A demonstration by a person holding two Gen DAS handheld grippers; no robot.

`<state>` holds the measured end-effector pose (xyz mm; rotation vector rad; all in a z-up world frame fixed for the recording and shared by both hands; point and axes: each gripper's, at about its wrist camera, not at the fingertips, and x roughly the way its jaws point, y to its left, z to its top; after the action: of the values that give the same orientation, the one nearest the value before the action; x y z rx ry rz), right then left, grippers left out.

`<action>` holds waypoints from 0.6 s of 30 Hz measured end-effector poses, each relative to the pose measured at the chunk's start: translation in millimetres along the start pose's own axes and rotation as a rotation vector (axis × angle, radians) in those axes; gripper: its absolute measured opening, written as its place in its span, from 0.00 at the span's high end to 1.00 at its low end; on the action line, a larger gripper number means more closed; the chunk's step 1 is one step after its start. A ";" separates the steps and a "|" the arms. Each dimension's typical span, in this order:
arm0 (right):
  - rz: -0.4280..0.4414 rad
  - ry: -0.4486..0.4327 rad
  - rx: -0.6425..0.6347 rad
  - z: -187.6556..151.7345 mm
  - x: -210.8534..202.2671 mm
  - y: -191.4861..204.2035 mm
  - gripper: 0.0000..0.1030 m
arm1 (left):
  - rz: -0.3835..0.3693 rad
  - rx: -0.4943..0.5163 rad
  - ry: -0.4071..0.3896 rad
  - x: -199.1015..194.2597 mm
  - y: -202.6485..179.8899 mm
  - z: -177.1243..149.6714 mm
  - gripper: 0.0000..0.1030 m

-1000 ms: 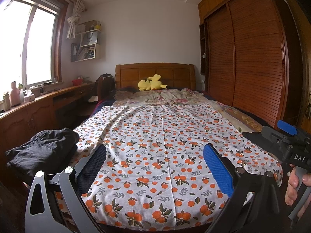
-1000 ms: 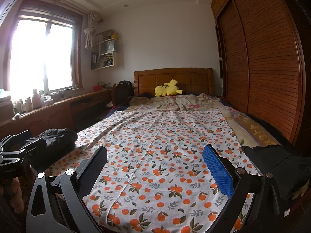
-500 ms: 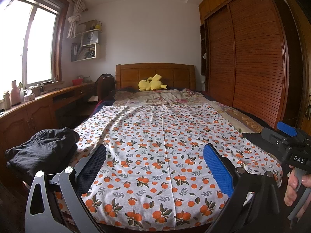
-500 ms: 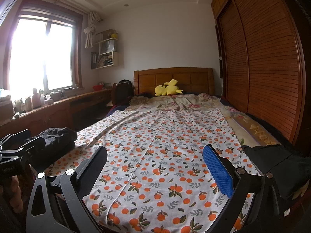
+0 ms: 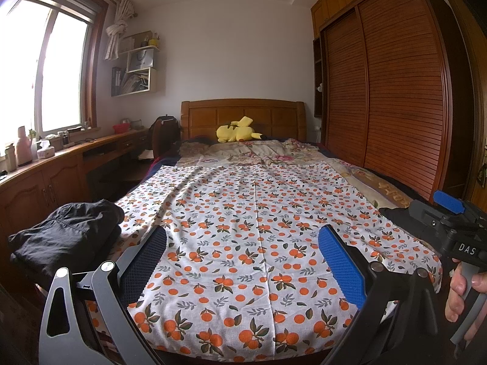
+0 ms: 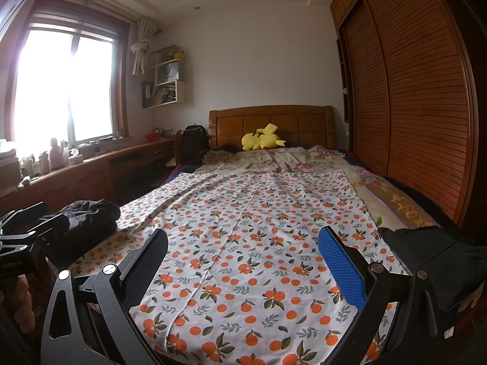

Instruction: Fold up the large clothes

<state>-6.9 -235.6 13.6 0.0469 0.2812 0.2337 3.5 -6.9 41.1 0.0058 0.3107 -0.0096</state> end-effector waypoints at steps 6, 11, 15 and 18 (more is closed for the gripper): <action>0.000 0.000 0.001 -1.2 0.3 0.1 0.07 | -0.001 0.000 0.000 0.5 0.3 -0.6 0.02; 0.000 0.002 0.001 -1.6 0.2 0.1 0.07 | 0.001 0.001 0.001 0.3 0.1 -0.5 0.02; -0.002 0.001 0.001 -1.5 -0.1 0.2 0.07 | 0.000 0.000 0.000 0.0 -0.6 -0.3 0.02; -0.002 0.000 -0.001 -1.3 0.0 0.3 0.07 | 0.000 0.001 0.000 0.1 -0.8 -0.3 0.02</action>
<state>-7.3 -235.3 12.3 0.0455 0.2809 0.2316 3.5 -7.7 40.8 0.0066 0.3107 -0.0096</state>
